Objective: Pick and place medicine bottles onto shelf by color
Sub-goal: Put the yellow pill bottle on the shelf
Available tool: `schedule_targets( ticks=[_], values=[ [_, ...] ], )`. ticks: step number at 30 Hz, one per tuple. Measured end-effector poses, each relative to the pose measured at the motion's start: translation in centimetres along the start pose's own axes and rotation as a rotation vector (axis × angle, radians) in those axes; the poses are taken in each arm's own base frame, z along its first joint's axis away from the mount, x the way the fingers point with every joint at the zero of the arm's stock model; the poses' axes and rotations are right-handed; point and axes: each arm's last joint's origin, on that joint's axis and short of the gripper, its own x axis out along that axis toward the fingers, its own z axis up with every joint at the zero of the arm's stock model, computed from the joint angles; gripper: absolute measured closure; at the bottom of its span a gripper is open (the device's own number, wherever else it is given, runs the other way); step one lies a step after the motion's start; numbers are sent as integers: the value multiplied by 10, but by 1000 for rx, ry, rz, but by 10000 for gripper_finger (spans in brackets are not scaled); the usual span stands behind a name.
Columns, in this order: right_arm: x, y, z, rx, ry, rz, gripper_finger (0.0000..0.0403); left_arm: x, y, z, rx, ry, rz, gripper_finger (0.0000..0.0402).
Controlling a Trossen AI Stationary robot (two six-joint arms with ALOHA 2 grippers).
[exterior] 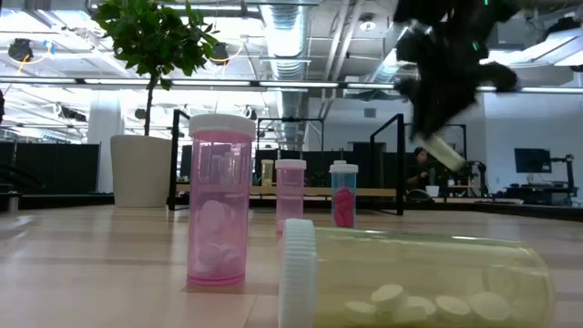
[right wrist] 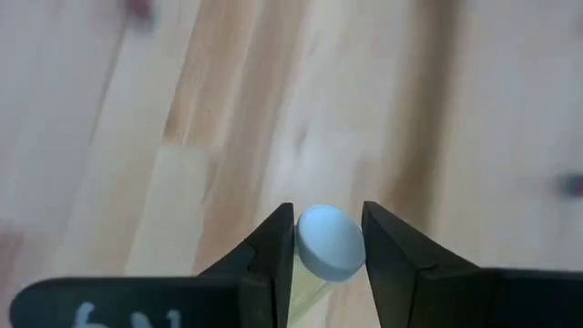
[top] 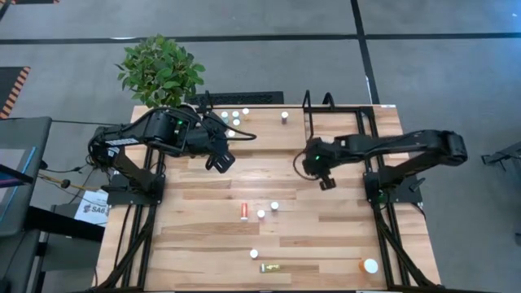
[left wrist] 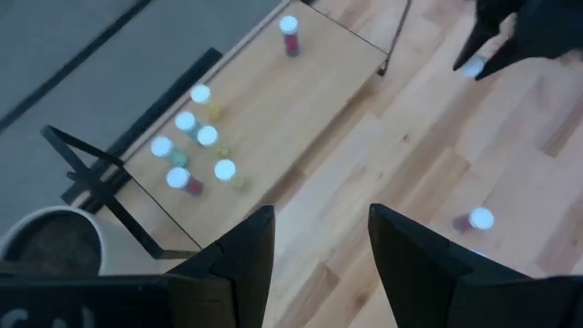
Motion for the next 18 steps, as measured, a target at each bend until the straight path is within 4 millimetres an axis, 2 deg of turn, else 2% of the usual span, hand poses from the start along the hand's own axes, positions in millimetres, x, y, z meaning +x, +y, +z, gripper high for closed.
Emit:
schedule_targets(
  ticks=[6,11,14,18],
  values=[
    [-47,-14,25,99,-294,-116,280,12,-8,-3,59,-47,59,235],
    [-84,-23,34,206,-451,-158,280,30,-23,-3,73,-97,23,235],
    [-101,-26,37,228,-508,-175,280,37,-35,3,125,-182,-53,235],
    [-117,-28,41,233,-556,-193,280,39,-53,13,283,-289,-251,235]
  ],
)
